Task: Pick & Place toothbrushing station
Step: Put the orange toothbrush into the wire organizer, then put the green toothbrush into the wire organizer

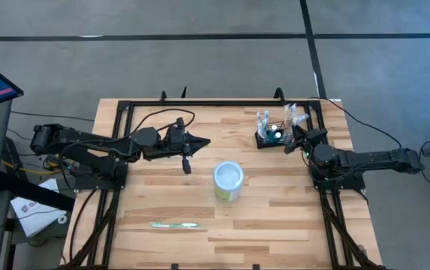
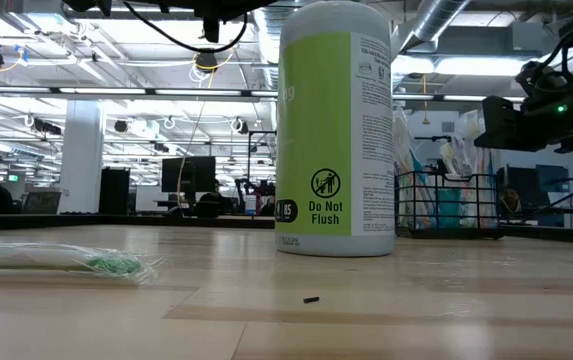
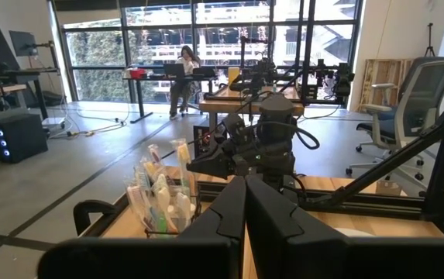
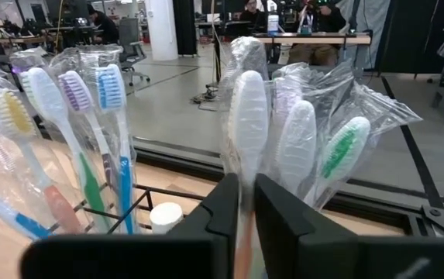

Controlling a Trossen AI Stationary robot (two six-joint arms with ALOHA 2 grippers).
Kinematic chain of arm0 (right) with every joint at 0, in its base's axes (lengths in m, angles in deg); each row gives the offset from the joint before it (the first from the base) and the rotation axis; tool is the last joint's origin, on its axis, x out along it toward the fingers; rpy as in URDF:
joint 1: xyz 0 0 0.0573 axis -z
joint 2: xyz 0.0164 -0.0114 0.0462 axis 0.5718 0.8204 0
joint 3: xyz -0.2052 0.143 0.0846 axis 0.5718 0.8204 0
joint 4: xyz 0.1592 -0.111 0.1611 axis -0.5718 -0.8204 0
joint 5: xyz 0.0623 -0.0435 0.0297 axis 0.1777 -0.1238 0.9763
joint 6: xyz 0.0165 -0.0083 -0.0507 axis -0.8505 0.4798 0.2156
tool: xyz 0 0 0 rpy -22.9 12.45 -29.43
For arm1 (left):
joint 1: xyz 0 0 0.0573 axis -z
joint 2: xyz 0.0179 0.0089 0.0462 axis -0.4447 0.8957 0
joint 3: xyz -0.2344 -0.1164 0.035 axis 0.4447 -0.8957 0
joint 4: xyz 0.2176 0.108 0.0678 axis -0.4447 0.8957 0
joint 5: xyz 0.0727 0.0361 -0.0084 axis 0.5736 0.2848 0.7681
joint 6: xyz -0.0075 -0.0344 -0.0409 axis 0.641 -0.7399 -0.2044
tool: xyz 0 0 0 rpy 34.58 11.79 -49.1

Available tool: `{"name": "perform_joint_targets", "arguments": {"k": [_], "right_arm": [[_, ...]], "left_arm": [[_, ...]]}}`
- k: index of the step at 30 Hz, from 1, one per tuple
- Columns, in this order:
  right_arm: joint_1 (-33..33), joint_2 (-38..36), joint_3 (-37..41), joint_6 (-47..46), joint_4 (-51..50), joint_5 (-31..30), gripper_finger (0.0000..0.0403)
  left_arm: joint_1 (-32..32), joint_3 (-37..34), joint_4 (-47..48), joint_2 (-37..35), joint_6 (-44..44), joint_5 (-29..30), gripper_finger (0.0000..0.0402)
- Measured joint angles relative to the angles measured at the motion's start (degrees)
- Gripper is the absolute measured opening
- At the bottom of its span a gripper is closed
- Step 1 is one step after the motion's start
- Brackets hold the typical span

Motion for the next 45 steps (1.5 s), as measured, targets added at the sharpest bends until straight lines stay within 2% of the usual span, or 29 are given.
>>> {"name": "perform_joint_targets", "arguments": {"k": [5, 13, 22, 28, 35, 45], "right_arm": [[0.0, 0.0, 0.0, 0.0, 0.4, 0.1, 0.0061], [-0.3, 0.0, -1.2, 0.4, 0.6, 0.1, 0.0082], [-5.4, -0.1, -1.4, 2.1, 0.9, -0.1, 0.0131], [-9.4, -0.1, -3.2, 4.9, 0.4, -5.7, 0.0177], [-14.8, -0.1, -7.4, 6.6, 0.4, -7.7, 0.021], [-24.9, 0.0, -8.4, 3.6, 0.9, -7.6, 0.0196]], "left_arm": [[0.0, 0.0, 0.0, 0.0, 0.0, -0.1, 0.0004], [0.0, 0.0, 0.2, 0.0, 0.0, -0.1, 0.0004], [0.5, 0.0, 0.4, 0.0, 0.0, 0.1, 0.0004], [2.2, 0.1, 1.5, -1.5, 0.0, 0.0, 0.0004], [5.9, 0.1, 10.1, -5.5, -1.2, 0.0, 0.0004], [16.0, 0.1, 25.7, -8.0, -7.7, -0.2, 0.0004]]}}
